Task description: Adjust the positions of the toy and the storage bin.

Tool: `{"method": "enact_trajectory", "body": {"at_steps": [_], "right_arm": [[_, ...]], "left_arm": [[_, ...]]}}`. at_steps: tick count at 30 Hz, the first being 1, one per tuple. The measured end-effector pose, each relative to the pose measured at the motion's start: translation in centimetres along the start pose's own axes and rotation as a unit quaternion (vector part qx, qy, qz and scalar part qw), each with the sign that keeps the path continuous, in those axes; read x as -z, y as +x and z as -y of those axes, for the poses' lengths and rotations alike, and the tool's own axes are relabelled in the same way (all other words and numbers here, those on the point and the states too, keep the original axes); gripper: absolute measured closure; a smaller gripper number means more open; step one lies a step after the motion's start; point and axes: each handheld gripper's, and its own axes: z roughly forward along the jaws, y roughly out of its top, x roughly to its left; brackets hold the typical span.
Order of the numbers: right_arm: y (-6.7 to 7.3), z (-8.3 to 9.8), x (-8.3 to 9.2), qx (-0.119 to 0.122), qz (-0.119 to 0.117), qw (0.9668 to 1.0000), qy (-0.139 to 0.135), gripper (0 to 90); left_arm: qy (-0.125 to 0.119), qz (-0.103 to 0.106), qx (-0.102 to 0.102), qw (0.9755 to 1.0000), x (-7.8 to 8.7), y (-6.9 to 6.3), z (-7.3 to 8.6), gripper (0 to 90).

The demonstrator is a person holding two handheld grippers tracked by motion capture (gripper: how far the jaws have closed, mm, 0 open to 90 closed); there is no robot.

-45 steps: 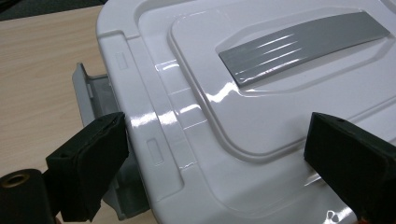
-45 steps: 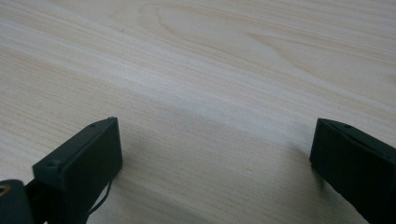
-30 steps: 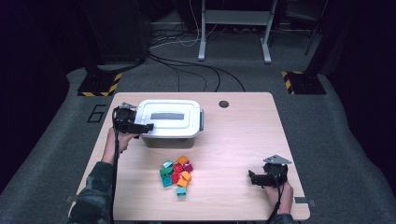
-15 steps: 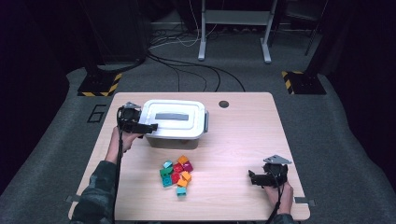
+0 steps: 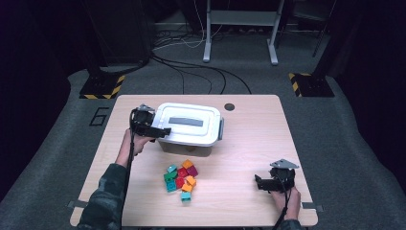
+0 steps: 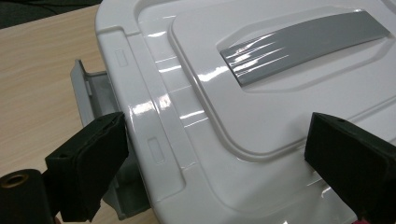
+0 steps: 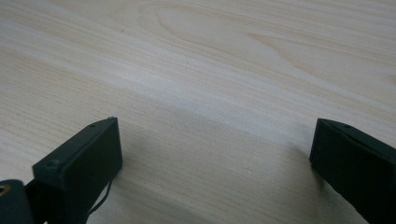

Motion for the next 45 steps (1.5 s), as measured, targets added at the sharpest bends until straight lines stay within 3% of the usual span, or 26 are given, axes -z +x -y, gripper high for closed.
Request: {"method": "enact_trajectory", "body": {"at_steps": [16, 34, 38, 40, 44, 45], "right_arm": [[0.0, 0.0, 0.0, 0.0, -0.001, 1.0, 0.003, 1.4], [0.0, 0.0, 0.1, 0.005, -0.006, 1.0, 0.001, 3.2], [-0.1, 0.0, 0.1, 0.007, -0.007, 1.0, -0.001, 3.2], [-0.1, 0.0, 0.1, 0.007, -0.008, 0.9999, 0.001, 3.2], [0.2, -0.2, 0.0, 0.003, -0.002, 1.0, 0.001, 5.1], [0.2, -0.3, 0.0, 0.006, -0.006, 1.0, 0.004, 5.6]], "left_arm": [[0.002, 0.016, -0.017, 0.9997, -1.2, -1.0, -1.0, 6.0], [0.002, 0.04, -0.037, 0.9985, -2.8, -3.2, -2.1, 5.8], [-0.003, 0.029, -0.041, 0.9987, -2.4, -3.2, -1.8, 4.0], [-0.012, 0.022, -0.034, 0.9991, -1.8, -3.1, -1.5, 2.9], [-0.029, 0.013, -0.027, 0.9991, -0.1, -2.5, -0.2, 1.5], [-0.042, -0.001, -0.029, 0.9987, 0.8, -2.5, 0.6, 1.4]]}}
